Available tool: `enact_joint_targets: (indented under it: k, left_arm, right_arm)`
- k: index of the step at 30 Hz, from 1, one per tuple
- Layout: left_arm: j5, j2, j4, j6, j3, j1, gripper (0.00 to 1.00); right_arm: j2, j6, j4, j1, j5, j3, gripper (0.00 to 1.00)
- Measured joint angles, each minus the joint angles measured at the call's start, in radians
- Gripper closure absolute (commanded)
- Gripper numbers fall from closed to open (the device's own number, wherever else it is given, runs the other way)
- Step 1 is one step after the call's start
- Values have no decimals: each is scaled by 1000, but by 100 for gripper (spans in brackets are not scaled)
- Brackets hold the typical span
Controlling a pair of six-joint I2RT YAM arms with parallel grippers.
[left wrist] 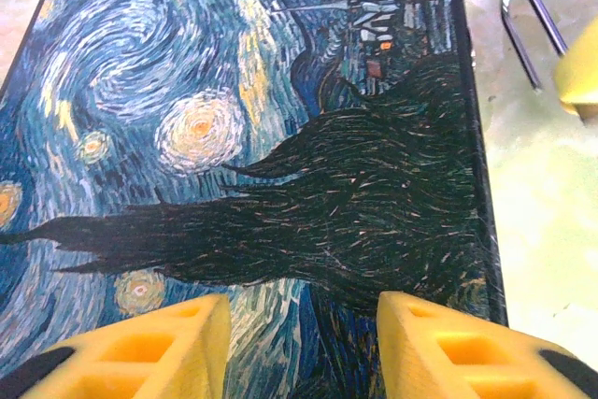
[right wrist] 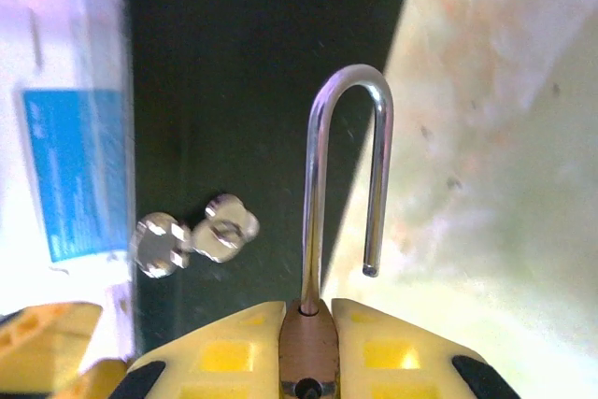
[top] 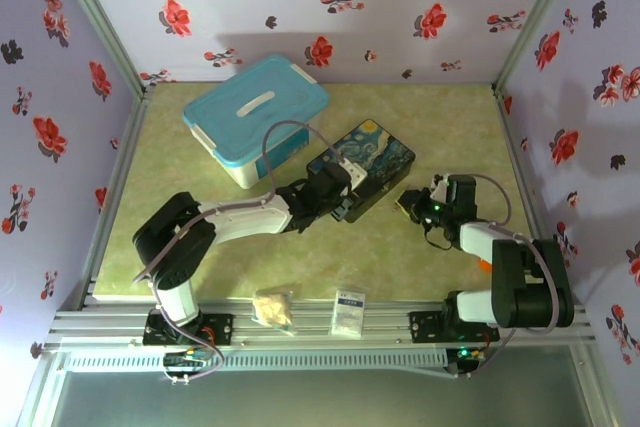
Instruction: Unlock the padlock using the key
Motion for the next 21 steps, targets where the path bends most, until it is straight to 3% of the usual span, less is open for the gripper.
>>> enact_joint_targets:
  k: [9,21]
  left_arm:
    - [-31,-43,-97,-47,-3,59,52]
    - [-56,-83,-113,-54,-40,92,47]
  right_arm:
    - [19,-97,-224,22,-26,8,96]
    - [-46,-181,-441,15,85,27,88]
